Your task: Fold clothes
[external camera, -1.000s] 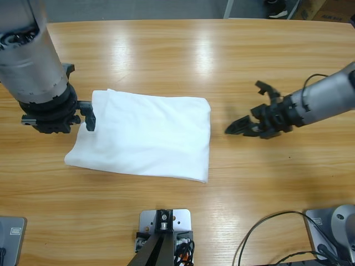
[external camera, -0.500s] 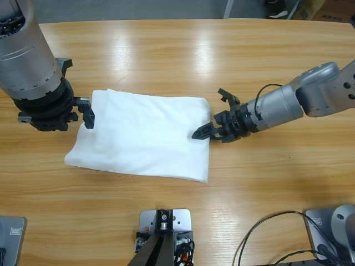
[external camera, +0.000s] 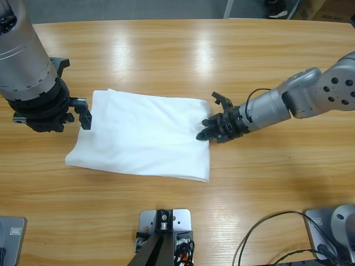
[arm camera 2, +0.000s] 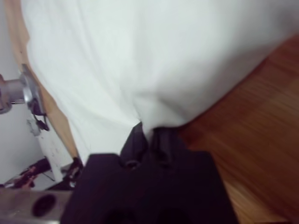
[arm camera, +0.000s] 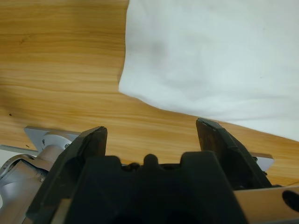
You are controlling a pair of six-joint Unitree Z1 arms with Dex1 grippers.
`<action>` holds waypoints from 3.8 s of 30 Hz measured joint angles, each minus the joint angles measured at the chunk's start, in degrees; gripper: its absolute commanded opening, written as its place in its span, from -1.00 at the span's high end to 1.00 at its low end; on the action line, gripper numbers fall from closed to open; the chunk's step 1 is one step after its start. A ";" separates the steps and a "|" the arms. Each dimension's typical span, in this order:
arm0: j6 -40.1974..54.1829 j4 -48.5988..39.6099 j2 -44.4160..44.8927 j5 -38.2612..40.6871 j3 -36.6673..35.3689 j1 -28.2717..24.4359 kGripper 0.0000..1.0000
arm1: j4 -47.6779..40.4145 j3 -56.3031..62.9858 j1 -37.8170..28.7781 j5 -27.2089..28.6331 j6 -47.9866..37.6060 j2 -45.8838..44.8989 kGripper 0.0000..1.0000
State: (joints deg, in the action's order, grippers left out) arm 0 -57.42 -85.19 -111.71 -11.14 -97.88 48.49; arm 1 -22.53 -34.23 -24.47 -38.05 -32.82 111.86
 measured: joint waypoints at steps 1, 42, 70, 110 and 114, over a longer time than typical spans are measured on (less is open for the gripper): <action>0.00 0.00 0.03 0.00 0.01 0.00 -0.56 | 2.54 -0.16 0.50 0.73 1.46 -0.94 1.00; -2.80 0.01 -0.68 4.22 -7.38 3.49 -0.58 | 55.15 -20.92 24.37 23.32 28.59 -8.43 1.00; -3.86 0.01 -0.62 4.22 -6.40 3.57 -0.73 | 81.50 -56.68 -9.89 36.12 15.09 -0.85 1.00; -4.55 0.01 0.22 2.87 -4.45 3.31 -0.73 | 77.97 -68.27 -30.64 24.52 11.31 11.63 0.35; -4.55 0.01 0.22 2.75 -4.24 3.31 -0.73 | 76.25 -67.25 -32.39 23.85 11.22 12.07 -0.85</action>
State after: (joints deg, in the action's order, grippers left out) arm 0 -61.97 -85.18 -111.50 -8.39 -102.12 51.80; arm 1 53.72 -101.48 -56.86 -14.20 -21.60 123.93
